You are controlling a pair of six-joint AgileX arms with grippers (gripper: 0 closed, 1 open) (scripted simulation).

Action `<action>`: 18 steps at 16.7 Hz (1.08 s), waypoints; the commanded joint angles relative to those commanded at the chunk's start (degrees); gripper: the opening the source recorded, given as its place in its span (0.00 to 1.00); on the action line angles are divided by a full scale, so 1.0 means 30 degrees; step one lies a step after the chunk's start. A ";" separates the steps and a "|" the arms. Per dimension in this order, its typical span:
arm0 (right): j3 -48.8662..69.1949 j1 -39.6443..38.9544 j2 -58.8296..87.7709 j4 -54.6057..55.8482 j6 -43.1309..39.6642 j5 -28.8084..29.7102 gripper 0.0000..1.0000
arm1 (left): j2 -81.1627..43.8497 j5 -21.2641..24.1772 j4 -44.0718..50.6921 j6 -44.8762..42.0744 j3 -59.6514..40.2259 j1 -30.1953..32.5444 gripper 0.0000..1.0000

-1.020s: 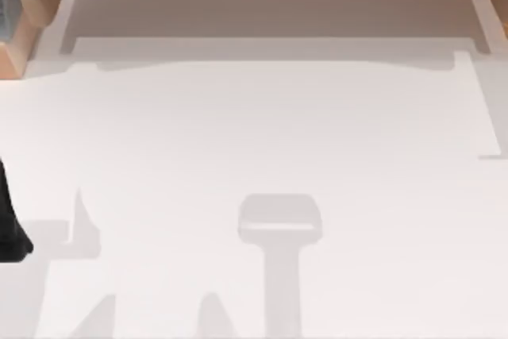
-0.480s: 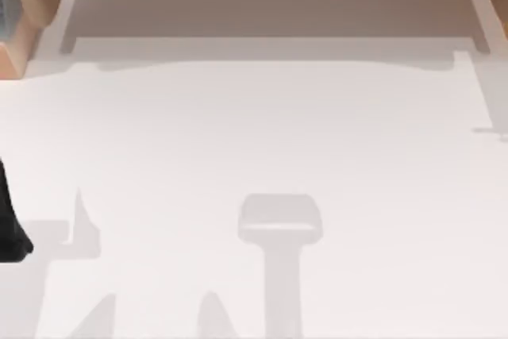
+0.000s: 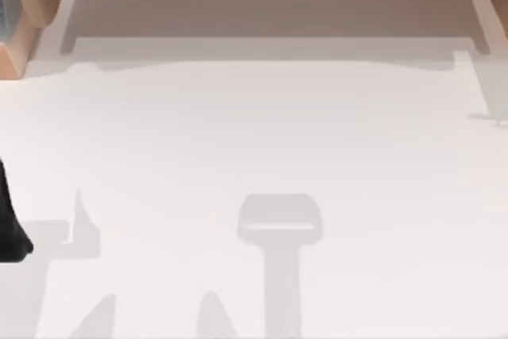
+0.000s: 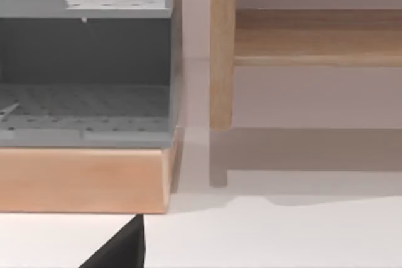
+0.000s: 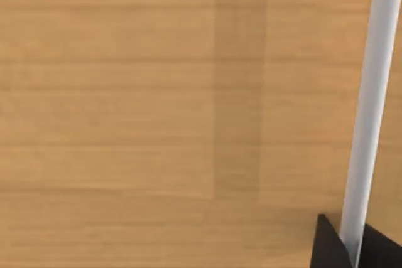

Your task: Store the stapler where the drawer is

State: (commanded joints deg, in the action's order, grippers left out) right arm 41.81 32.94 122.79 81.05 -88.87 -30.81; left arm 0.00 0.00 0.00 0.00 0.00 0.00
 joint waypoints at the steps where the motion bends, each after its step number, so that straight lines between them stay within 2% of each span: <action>1: 0.0248 -0.0095 0.0102 -0.0125 -0.0019 0.0064 0.00 | 0.0000 0.0000 0.0000 0.0000 0.0000 0.0000 1.00; 8: 0.4209 -0.1416 0.1795 -0.2442 -0.0026 0.1457 0.00 | 0.0000 0.0000 0.0000 0.0000 0.0000 0.0000 1.00; 14: 0.4661 -0.1541 0.1949 -0.2783 0.0012 0.1613 0.00 | 0.0000 0.0000 0.0000 0.0000 0.0000 0.0000 1.00; 18: 0.6520 -0.1956 0.2831 -0.3754 -0.0054 0.2001 0.00 | 0.0000 0.0000 0.0000 0.0000 0.0000 0.0000 1.00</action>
State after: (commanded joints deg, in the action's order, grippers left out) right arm 61.37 27.08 131.29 69.78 -89.04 -24.80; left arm 0.00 0.00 0.00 0.00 0.00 0.00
